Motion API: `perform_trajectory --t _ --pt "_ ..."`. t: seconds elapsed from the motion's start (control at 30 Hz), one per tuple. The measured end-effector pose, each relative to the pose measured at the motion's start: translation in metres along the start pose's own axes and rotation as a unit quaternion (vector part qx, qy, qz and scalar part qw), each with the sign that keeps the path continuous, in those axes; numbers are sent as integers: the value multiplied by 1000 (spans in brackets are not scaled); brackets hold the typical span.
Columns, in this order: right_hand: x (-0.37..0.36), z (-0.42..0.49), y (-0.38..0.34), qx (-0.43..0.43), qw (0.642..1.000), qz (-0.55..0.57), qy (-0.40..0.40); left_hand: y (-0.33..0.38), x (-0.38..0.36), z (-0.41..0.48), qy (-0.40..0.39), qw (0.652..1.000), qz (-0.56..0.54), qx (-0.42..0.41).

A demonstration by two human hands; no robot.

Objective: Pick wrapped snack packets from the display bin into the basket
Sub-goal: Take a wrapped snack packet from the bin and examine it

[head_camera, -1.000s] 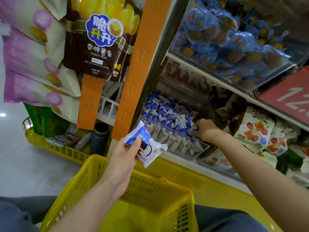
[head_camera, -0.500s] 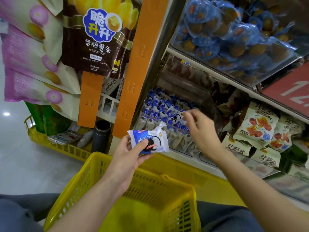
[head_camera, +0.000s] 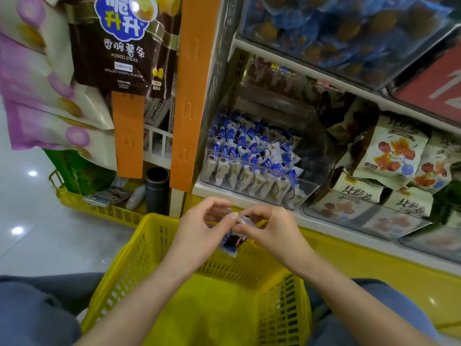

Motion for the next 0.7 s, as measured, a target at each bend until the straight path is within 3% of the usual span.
perform_trajectory --t 0.1,0.23,0.3,0.37,0.53,0.63,0.7 --pt "-4 -4 3 8 1000 -14 11 -1 -1 -1 6 1000 -4 -13" --pt "-5 -6 20 -25 998 42 41 -27 -9 -6 17 978 -169 123" --pt "-7 -10 31 -51 995 73 54 -33 -18 -9 0 968 -199 152" --pt "-12 -16 44 -79 988 117 63 -34 -28 -11 -36 971 -185 148" --pt "-38 -41 86 -140 958 243 51 -68 -50 -26 -111 981 -35 153" --pt "-41 -64 131 -169 977 80 100 -108 -47 -42 -117 976 22 185" --pt "-42 -80 173 -219 968 -55 114 -139 -43 -54 -120 969 64 206"
Point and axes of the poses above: each hand's wrist, its own z-axis towards the middle knuckle, its own x-axis out of the back of the hand, y = z × x, the point moved 8 cm from there along z, towards the middle knuckle, and after that the axes turned 14 degrees about -z, right-handed, at the moved point
